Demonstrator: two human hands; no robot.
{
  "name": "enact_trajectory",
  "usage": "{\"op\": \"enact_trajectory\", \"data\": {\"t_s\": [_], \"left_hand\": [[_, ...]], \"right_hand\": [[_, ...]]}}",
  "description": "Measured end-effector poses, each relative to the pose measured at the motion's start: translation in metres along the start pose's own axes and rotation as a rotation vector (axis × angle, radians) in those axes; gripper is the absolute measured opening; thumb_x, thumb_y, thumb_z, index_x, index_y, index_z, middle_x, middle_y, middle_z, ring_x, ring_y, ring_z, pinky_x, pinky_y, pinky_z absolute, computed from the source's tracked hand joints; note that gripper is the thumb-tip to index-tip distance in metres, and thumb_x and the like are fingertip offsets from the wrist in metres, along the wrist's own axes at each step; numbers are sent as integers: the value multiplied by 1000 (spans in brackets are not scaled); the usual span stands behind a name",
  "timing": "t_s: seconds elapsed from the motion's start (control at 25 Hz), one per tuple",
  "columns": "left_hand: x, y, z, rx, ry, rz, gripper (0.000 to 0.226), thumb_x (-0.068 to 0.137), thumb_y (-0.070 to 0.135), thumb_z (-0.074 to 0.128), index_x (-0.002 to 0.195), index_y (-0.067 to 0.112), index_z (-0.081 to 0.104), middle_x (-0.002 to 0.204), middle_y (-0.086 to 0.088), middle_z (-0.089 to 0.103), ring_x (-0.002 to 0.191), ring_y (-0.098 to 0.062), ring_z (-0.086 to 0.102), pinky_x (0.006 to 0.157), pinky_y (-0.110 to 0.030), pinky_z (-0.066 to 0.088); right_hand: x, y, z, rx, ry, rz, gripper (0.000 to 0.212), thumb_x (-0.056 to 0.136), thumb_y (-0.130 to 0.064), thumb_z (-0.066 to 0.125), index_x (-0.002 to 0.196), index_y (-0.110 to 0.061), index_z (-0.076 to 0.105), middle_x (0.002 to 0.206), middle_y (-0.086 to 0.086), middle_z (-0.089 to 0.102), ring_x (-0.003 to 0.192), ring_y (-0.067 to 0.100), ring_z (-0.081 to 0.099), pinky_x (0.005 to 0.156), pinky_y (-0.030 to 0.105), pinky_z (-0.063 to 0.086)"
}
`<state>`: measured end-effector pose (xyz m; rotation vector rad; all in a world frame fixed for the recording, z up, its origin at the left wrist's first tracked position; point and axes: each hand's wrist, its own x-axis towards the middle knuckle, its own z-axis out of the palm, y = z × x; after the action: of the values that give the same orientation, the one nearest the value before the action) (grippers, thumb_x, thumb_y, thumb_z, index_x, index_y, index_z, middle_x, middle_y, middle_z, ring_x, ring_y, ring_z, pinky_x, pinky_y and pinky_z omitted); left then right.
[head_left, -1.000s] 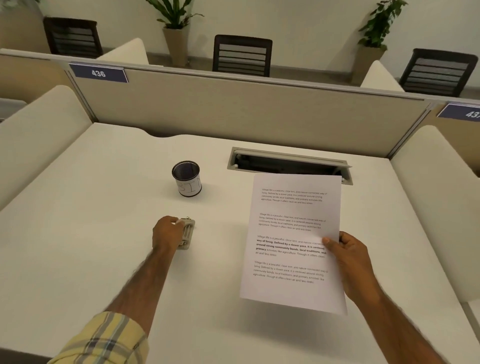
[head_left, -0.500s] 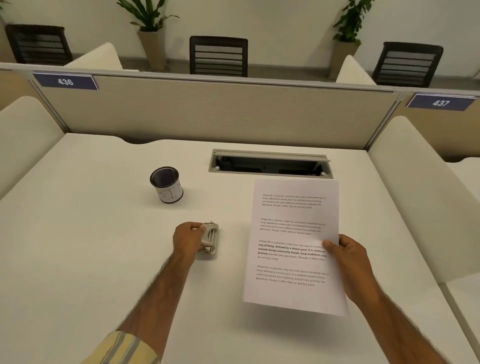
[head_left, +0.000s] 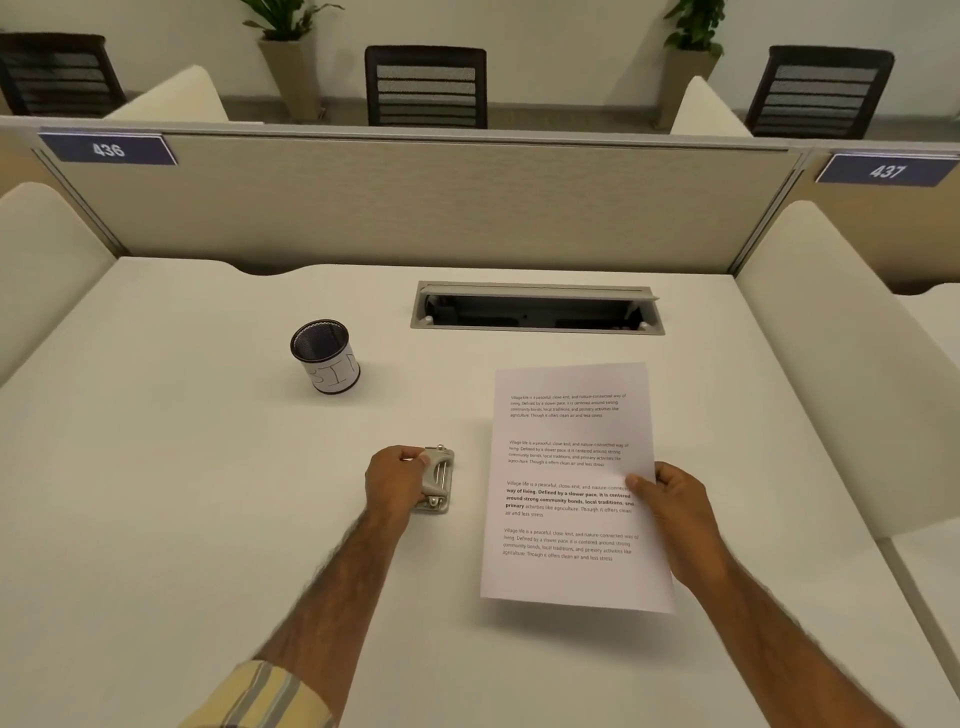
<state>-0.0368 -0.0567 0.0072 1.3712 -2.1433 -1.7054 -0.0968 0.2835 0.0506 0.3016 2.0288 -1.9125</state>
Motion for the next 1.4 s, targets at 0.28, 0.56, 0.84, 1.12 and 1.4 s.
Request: {"op": "enact_trajectory", "data": {"t_s": [0.28,0.56,0.84,1.12,1.4], "left_hand": [[0,-8,-9,198,22,130,9,98,21,66,96,14,71,96,-1,72,77,-14,62,59,-20,42],[-1,-13,-9,202,-19,151,10,98,22,67,99,13,71,92,4,70,75,-8,61,59,-17,41],[-3,-14,-10,185,-55,167,12,100,20,66,103,11,73,93,0,72,74,-11,61,58,-19,42],[-5,-12,-8,220,-55,195,12,99,20,66,104,12,73,94,2,71,74,-8,60,58,-15,39],[-7,-12,-7,255,-46,206,12,99,23,66,105,15,73,95,5,71,72,2,59,50,-6,41]], "right_hand": [[7,22,22,-9,-24,53,11,93,-4,66,102,-4,71,99,14,80,81,33,77,72,41,60],[10,38,45,-39,-29,108,10,94,-4,64,101,-4,71,98,14,80,79,30,77,70,43,62],[12,40,59,-58,-15,135,11,94,-2,63,102,-2,70,104,18,78,92,41,74,87,58,60],[19,32,73,-107,-32,121,9,94,-5,63,100,-2,70,102,17,78,93,42,74,87,61,59],[25,27,81,-175,-39,84,12,94,-8,63,100,1,68,101,17,78,93,42,74,86,61,59]]}}
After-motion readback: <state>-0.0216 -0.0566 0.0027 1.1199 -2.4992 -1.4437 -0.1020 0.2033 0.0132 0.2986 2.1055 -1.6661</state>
